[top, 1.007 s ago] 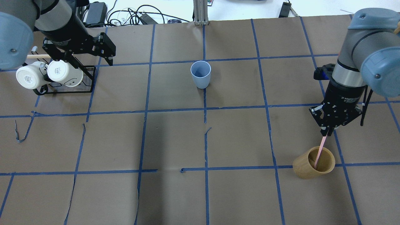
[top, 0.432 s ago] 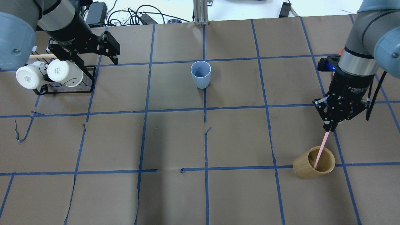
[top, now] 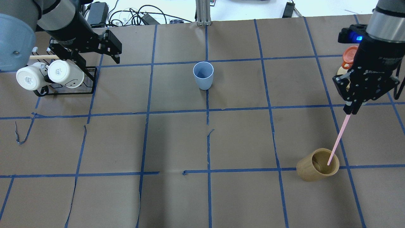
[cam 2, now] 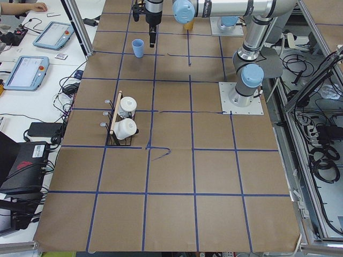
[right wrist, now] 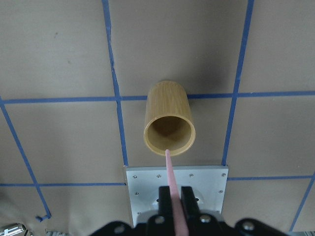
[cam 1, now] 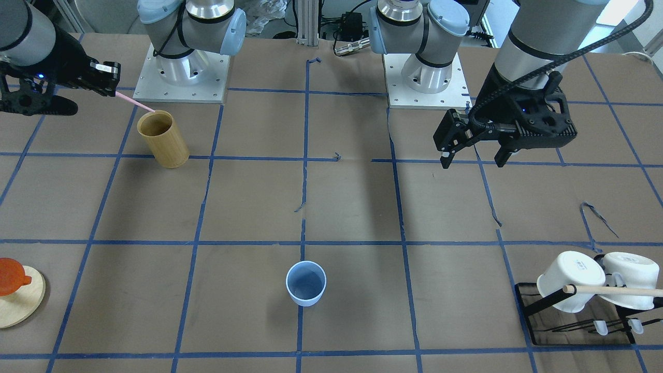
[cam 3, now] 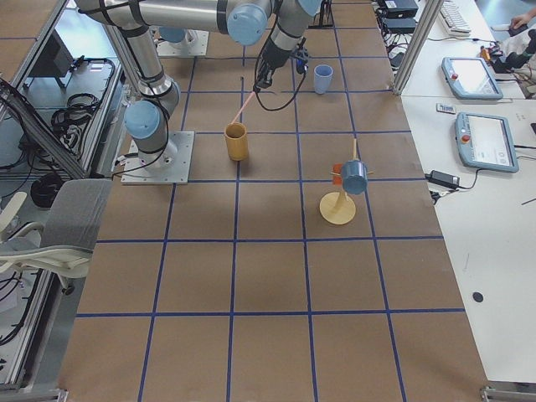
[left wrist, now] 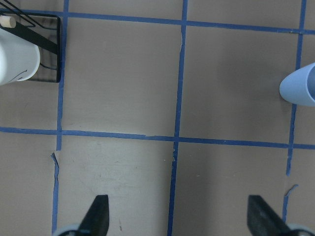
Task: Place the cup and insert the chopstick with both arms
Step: 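Pull the pink chopstick up out of the bamboo cup with the right gripper, then move the chopstick over the light-blue cup and lower it in with the right gripper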
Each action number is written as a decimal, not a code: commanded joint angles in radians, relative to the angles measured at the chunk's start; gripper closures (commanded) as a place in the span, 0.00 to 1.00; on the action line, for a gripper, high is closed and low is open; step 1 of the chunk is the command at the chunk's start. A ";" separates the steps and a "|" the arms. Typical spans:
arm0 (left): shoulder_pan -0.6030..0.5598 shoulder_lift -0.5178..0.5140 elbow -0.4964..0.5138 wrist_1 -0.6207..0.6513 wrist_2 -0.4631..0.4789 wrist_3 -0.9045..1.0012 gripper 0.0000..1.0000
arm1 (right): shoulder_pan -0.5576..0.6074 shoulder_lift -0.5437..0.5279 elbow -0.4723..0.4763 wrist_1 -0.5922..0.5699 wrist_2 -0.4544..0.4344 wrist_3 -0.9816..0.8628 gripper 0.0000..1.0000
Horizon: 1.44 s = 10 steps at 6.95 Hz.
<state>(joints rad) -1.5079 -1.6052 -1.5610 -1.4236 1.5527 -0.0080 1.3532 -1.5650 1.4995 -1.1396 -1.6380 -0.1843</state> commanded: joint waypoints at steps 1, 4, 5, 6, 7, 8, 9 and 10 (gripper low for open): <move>0.006 0.013 0.001 0.000 -0.002 0.005 0.00 | 0.030 0.007 -0.048 -0.128 0.036 0.000 0.97; -0.005 0.005 -0.004 0.006 -0.002 0.006 0.00 | 0.211 0.042 -0.050 -0.409 0.072 0.103 1.00; -0.012 -0.001 -0.007 0.008 -0.002 0.002 0.00 | 0.262 0.065 -0.051 -0.499 0.072 0.156 1.00; -0.012 -0.005 -0.001 0.008 -0.003 0.005 0.00 | 0.315 0.072 -0.051 -0.597 0.072 0.193 1.00; -0.014 -0.005 -0.002 0.008 -0.003 0.005 0.00 | 0.361 0.097 -0.051 -0.690 0.072 0.239 1.00; -0.015 -0.004 -0.011 0.008 -0.003 0.006 0.00 | 0.391 0.121 -0.053 -0.774 0.072 0.267 1.00; -0.018 -0.007 -0.011 0.008 -0.003 0.003 0.00 | 0.400 0.144 -0.055 -0.785 0.075 0.310 1.00; -0.026 -0.012 -0.007 0.009 -0.002 0.005 0.00 | 0.411 0.189 -0.056 -0.836 0.113 0.371 1.00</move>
<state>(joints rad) -1.5271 -1.6126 -1.5700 -1.4155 1.5497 -0.0034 1.7476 -1.4207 1.4451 -1.9204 -1.5544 0.1223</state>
